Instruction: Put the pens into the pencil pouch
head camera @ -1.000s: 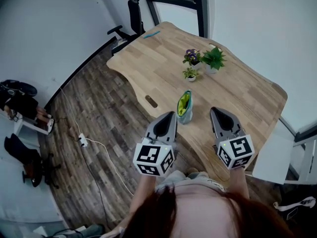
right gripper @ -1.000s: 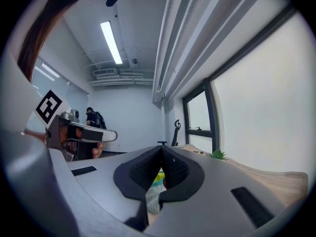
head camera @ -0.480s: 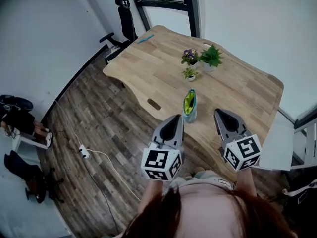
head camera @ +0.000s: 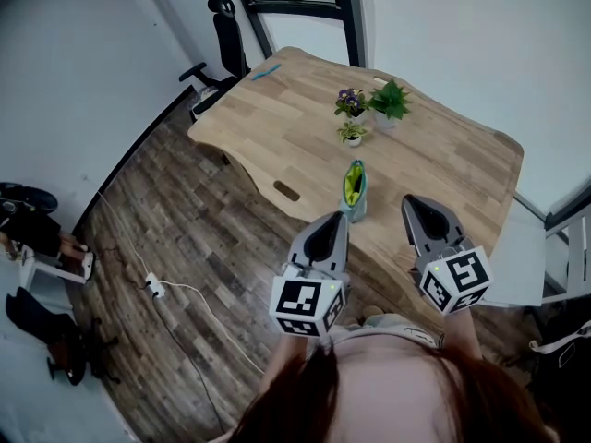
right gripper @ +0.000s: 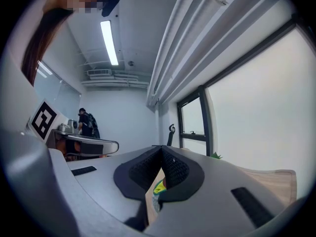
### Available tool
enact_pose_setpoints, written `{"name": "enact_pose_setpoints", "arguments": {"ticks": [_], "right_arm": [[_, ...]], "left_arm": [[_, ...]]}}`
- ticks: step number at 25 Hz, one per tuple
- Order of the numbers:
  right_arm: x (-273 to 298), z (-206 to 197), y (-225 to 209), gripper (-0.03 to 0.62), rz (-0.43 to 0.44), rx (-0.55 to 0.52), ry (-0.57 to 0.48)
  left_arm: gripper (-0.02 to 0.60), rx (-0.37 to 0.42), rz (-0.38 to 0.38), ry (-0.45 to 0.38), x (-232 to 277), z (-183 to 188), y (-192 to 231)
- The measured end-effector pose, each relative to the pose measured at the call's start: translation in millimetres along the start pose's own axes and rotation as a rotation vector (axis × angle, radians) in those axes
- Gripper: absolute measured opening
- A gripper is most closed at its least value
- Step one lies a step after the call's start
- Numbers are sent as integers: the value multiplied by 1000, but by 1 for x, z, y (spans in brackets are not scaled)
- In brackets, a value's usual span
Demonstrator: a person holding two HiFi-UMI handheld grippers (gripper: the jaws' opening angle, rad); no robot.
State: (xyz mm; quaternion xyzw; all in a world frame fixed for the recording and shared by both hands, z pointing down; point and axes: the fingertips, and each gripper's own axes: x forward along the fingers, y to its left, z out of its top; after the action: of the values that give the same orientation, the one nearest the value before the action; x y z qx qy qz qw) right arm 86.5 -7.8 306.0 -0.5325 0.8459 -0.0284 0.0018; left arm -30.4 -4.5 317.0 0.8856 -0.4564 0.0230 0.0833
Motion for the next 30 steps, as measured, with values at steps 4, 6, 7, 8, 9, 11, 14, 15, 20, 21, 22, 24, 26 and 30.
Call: {"name": "enact_pose_setpoints", "arguments": {"ticks": [4, 6, 7, 8, 9, 11, 14, 15, 20, 21, 22, 24, 26, 30], "right_arm": [[-5, 4, 2, 0, -10, -7, -9], [-7, 5, 1, 0, -16, -7, -11], [-7, 6, 1, 0, -18, -7, -12], [-8, 6, 1, 0, -18, -6, -13], [-9, 6, 1, 0, -18, -5, -14], [-10, 6, 1, 0, -19, -3, -12], [-12, 5, 3, 0, -21, 0, -5], [-13, 5, 4, 0, -21, 0, -4], [-15, 4, 5, 0, -19, -3, 0], [-16, 3, 5, 0, -17, -4, -1], [-16, 3, 5, 0, -15, -6, -3], [-17, 4, 6, 0, -15, -9, -5], [-18, 6, 5, 0, -15, -11, -4], [-21, 3, 3, 0, -15, -17, -1]], "left_arm": [[2, -5, -5, -6, -4, 2, -2], [2, -4, -7, -4, -5, 2, -4], [2, -3, -9, -3, -5, 2, -5], [2, -1, -11, -2, -5, 2, -6], [2, 0, -13, -1, -5, 2, -7], [3, 0, -15, 1, -5, 2, -8], [2, -5, -15, 4, -6, 1, -7], [2, -7, -15, 4, -7, 1, -7], [3, -12, -20, 3, -7, 0, -11], [2, -14, -22, 4, -7, -1, -12], [2, -17, -25, 5, -7, -1, -13], [2, -22, -32, 5, -7, -1, -15], [3, -26, -36, 5, -7, -1, -16], [2, -28, -33, 9, -6, -4, -20]]}}
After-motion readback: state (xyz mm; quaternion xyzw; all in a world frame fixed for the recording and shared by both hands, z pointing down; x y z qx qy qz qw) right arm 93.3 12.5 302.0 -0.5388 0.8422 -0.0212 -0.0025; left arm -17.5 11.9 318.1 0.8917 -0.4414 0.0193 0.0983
